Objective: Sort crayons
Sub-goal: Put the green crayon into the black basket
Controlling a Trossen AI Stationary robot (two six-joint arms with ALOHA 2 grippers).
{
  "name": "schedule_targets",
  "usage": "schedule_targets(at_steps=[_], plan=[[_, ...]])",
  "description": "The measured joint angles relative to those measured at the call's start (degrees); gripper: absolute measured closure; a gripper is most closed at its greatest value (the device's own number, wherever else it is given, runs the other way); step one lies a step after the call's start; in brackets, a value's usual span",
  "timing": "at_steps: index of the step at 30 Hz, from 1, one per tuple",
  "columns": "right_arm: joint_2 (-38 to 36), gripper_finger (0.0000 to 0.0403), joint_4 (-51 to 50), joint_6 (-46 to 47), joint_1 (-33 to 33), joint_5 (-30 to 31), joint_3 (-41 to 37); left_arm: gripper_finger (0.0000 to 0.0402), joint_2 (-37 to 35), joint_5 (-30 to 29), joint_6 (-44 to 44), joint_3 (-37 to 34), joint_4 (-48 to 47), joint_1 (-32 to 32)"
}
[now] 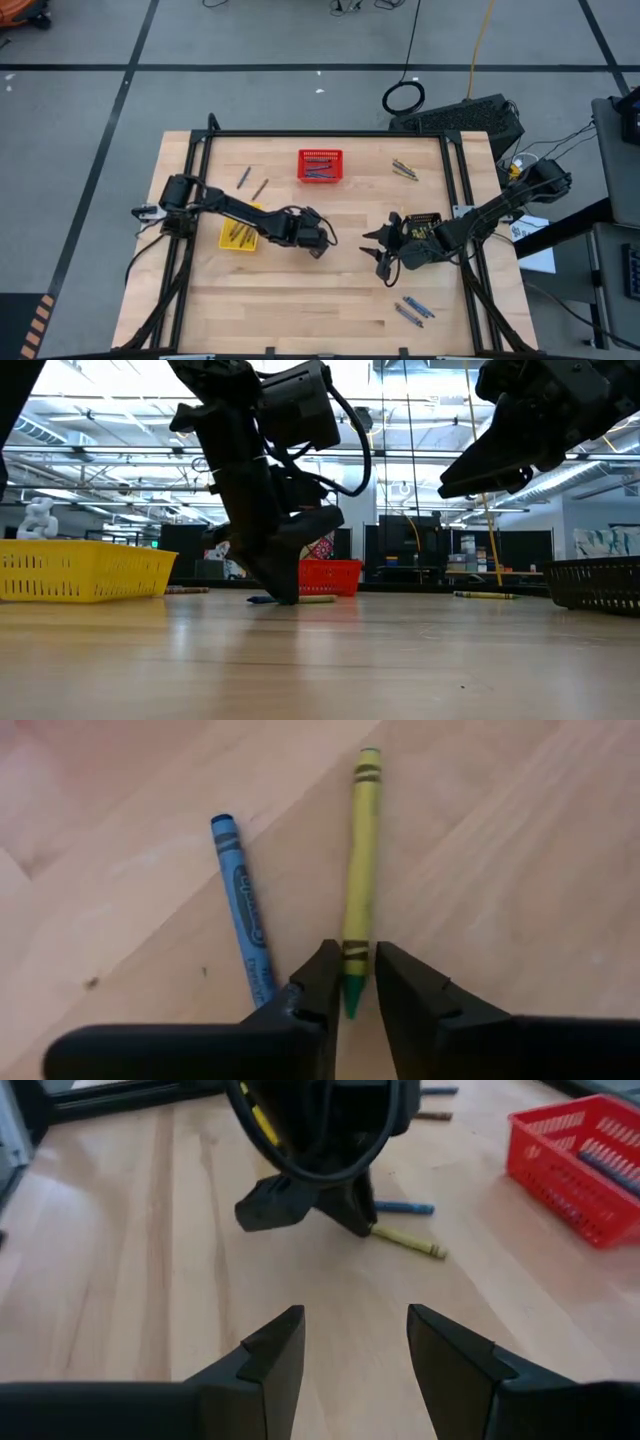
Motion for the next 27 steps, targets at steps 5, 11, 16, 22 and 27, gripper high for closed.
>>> schedule_targets(at_steps=[5,11,16,22,27], plan=[[-1.37,0.0241,-0.47,0.02,1.78,-1.88,0.00,0.0384,-1.14,0.22,2.89,-0.15,-0.74,-2.66],[0.39,0.0241,1.66,-3.02,4.98,-3.10,-1.26,0.0397,-4.00,-5.00,3.99,-0.17,-0.42,-7.52],[5.72,0.0241,10.52,-2.36,5.37,-2.95,-3.09,0.0401,-6.26,-15.35,4.53,-0.17,1.19,-12.62],[12.51,0.0228,20.03,-3.20,4.56,-2.97,-3.10,0.0401,-6.64,-17.69,5.31,-0.76,2.54,-15.21],[12.95,0.0222,20.31,-3.00,4.31,-2.99,-3.13,0.0400,-6.62,-16.40,3.56,-3.30,7.06,-15.28]])
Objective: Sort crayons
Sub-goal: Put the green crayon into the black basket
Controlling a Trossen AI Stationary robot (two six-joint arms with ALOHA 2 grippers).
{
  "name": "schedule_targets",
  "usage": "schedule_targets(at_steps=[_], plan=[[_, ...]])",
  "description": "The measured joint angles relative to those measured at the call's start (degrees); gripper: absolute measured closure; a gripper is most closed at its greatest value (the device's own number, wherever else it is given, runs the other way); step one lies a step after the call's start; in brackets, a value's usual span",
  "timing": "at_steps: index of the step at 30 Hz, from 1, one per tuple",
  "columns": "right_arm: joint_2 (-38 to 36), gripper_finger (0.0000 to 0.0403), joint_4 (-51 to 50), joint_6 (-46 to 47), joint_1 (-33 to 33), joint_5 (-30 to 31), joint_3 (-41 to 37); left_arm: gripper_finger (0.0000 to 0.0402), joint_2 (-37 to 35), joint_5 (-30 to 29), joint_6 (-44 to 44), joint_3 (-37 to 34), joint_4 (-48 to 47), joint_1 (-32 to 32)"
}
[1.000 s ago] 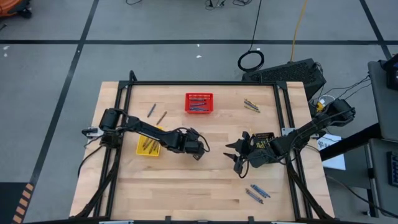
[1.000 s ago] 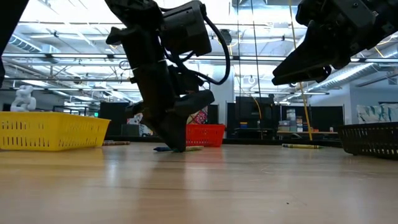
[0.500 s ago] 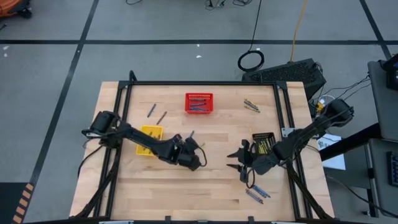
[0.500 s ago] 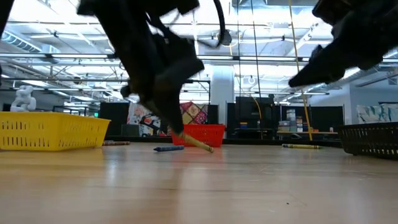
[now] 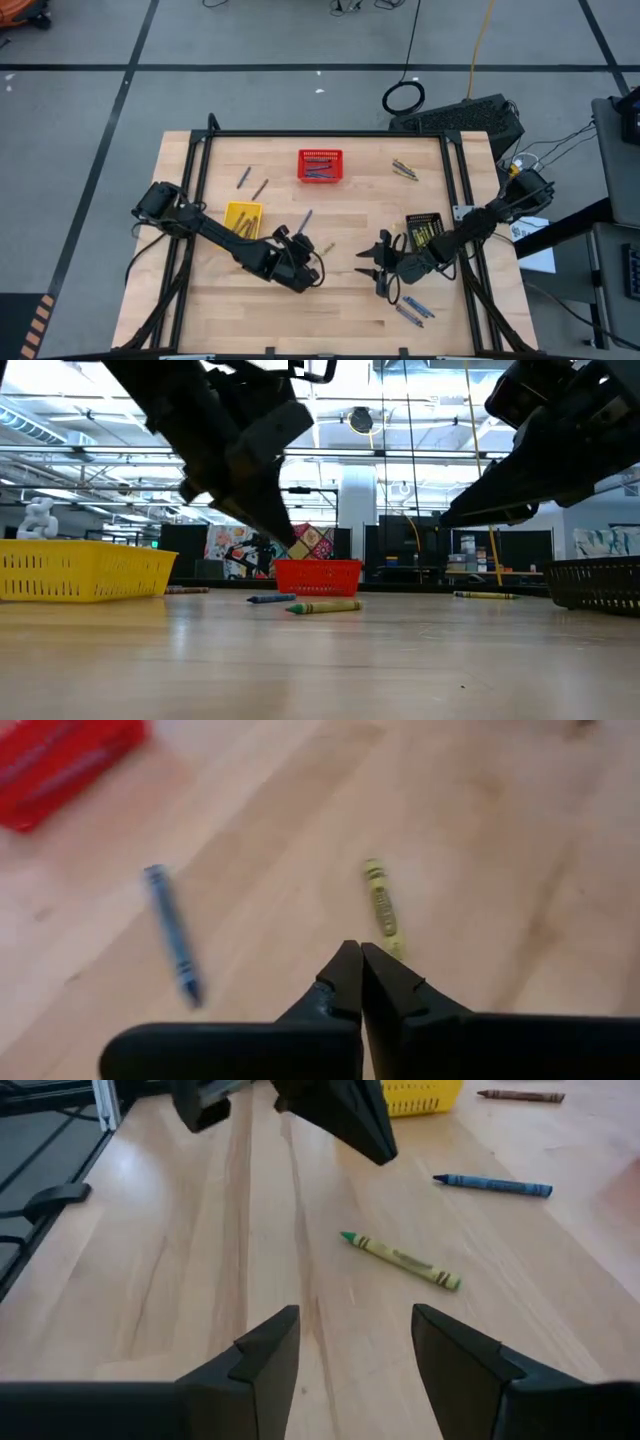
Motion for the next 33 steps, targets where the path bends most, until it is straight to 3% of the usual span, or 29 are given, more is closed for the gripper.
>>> schedule_targets(at_steps=[3,6,12,16,21,29,33], plan=[[-0.97,0.0222,-0.20,-1.58,0.01,-0.05,0.00,0.0378,0.00,4.35,5.70,-1.58,7.10,0.48],[-2.15,0.0222,-0.55,-2.99,0.01,-0.09,0.00,0.0330,0.62,8.72,12.18,-2.69,12.91,0.76],[-2.70,0.0224,-0.45,-4.34,0.12,-0.07,0.00,0.0217,5.26,8.88,18.03,-2.78,19.05,0.75],[-2.68,0.0224,-1.22,-4.50,0.31,-0.02,0.00,0.0195,10.06,8.84,19.90,-2.78,23.63,0.16],[-2.82,0.0224,-0.96,-5.95,1.59,0.04,0.00,0.0228,12.11,8.39,19.31,-1.89,24.74,0.14],[-11.64,0.0225,-8.66,-6.44,5.43,0.00,0.04,0.0375,12.09,12.70,15.30,-1.73,18.48,2.33],[-14.13,0.0225,-11.69,-6.44,5.93,0.20,0.04,0.0389,10.43,12.15,15.31,-1.73,15.06,2.54]])
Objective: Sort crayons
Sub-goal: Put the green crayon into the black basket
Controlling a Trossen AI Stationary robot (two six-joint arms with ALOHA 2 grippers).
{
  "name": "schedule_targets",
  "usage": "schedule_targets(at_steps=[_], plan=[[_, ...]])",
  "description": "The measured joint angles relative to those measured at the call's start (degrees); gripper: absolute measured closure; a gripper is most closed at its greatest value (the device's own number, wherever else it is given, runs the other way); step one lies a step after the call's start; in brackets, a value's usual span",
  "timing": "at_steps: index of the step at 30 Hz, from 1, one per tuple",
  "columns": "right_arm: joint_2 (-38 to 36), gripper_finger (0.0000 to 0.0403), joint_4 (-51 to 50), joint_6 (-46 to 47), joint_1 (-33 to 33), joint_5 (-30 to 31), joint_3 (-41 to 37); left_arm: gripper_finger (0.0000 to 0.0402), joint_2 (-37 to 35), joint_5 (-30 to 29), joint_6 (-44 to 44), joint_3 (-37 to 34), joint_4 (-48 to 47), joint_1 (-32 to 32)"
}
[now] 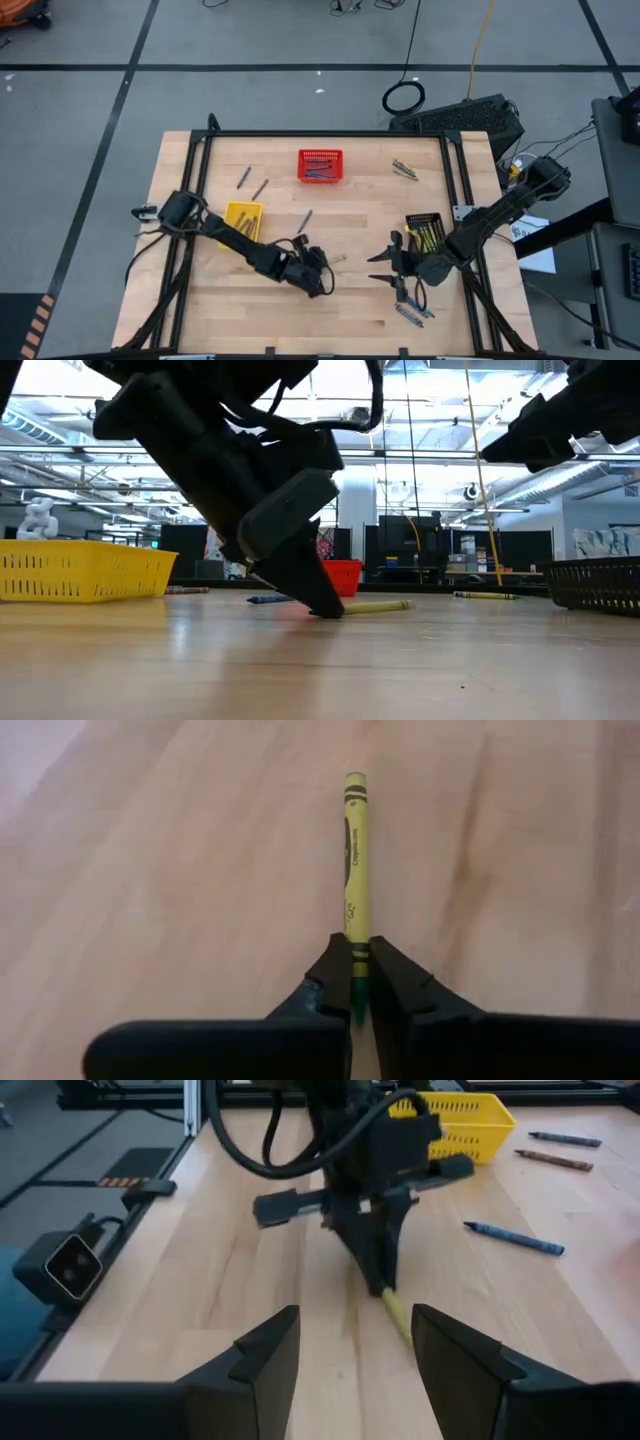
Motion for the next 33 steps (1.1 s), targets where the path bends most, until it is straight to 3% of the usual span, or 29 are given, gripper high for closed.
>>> schedule_targets(at_steps=[5,7,10,13,17,21,26,30,33], plan=[[2.67,0.0225,1.02,-0.96,-0.26,1.53,0.00,0.0396,-5.43,-7.21,-0.05,-1.15,-10.16,0.09],[5.06,0.0225,1.96,-0.59,-0.42,3.11,0.00,0.0397,-7.63,-10.94,-0.07,-1.74,-9.65,-0.06],[11.03,0.0225,9.30,-1.02,-1.08,4.49,0.00,0.0397,-10.94,-20.17,0.00,-4.78,-7.97,-1.53],[18.57,0.0225,21.66,-3.88,-2.28,4.25,-0.03,0.0397,-12.18,-25.29,-0.90,-9.50,-3.19,-2.58],[25.28,0.0225,34.66,-5.18,-4.72,3.95,-0.03,0.0398,-12.66,-26.99,0.03,-14.63,12.74,-3.49],[27.19,0.0218,39.90,-2.71,-7.87,1.11,0.01,0.0398,-12.65,-26.96,6.08,-17.96,27.98,-4.05],[25.51,0.0195,41.92,0.58,-11.57,1.99,-0.02,0.0399,-12.50,-26.69,18.59,-19.53,44.43,-4.04],[23.23,0.0183,48.95,-3.82,-12.81,0.68,0.07,0.0399,-12.58,-24.94,27.51,-19.49,54.09,-4.07],[21.48,0.0184,51.26,-3.53,-13.28,3.53,0.07,0.0399,-12.61,-23.78,32.99,-19.41,61.40,-4.32]])
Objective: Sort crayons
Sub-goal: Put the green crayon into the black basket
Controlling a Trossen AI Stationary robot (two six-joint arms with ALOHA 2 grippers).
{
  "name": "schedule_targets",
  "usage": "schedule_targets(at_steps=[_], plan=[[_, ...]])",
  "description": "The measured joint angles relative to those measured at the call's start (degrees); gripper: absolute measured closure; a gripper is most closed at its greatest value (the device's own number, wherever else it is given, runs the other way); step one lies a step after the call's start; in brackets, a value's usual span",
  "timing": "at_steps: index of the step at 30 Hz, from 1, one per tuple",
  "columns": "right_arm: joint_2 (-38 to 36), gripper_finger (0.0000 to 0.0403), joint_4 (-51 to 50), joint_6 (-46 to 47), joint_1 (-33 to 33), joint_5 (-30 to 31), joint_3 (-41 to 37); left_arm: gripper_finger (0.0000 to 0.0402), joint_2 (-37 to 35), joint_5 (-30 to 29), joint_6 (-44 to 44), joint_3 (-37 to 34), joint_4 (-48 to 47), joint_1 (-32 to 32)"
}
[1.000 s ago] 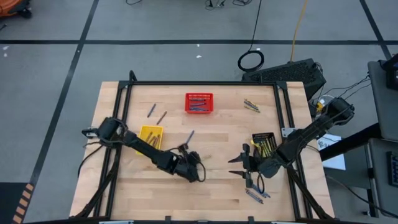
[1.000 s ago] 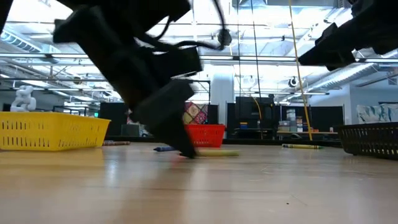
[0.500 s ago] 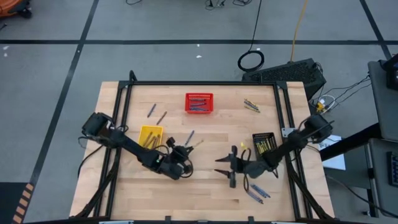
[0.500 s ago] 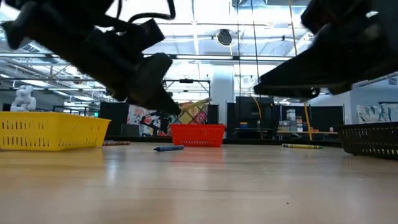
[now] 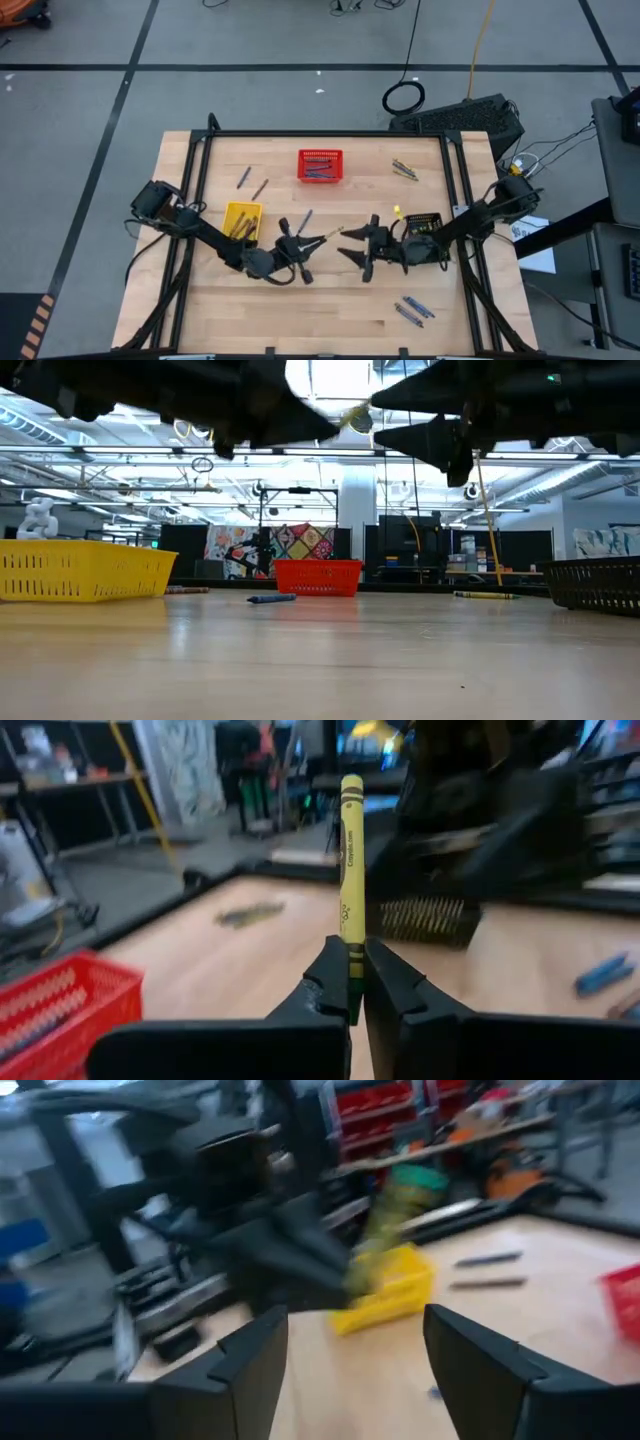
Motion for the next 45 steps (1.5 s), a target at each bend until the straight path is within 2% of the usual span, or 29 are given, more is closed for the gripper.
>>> schedule_targets(at_steps=[7,13,18,25,29,32,35,39,42,45], plan=[[-3.27,0.0206,0.87,-2.31,-0.71,0.51,1.17,0.0399,-0.01,4.57,4.83,0.31,5.66,-0.27],[-3.23,0.0235,-0.34,-7.56,-1.08,-4.12,4.63,0.0399,-0.01,5.92,6.31,0.96,5.83,-0.49],[-3.23,0.0286,-0.98,-11.50,-0.48,-3.81,5.81,0.0399,-0.01,5.92,6.52,0.96,6.01,-0.73],[-3.23,0.0387,-1.79,-15.43,1.01,-3.22,5.81,0.0391,-0.01,6.05,6.50,0.98,5.73,-0.97],[-5.00,0.0390,-5.38,-17.01,2.39,1.79,5.81,0.0362,-0.06,5.84,6.08,1.11,2.85,-0.57],[-10.80,0.0394,-15.80,-15.71,3.50,6.76,5.81,0.0321,-0.09,4.67,4.31,1.03,-2.00,-0.53],[-19.17,0.0398,-33.40,-8.87,4.29,8.60,5.81,0.0272,-0.09,2.57,0.06,1.05,-6.88,-0.16],[-32.50,0.0398,-64.48,11.37,4.30,7.60,5.86,0.0222,-0.07,2.20,-5.71,1.03,-13.17,0.92],[-40.41,0.0399,-90.14,30.23,4.28,3.21,5.86,0.0202,-0.07,2.47,-8.95,1.03,-15.11,1.19],[-45.11,0.0399,-109.73,46.74,4.97,-2.33,5.84,0.0195,-0.07,2.48,-9.36,1.03,-15.10,1.37]])
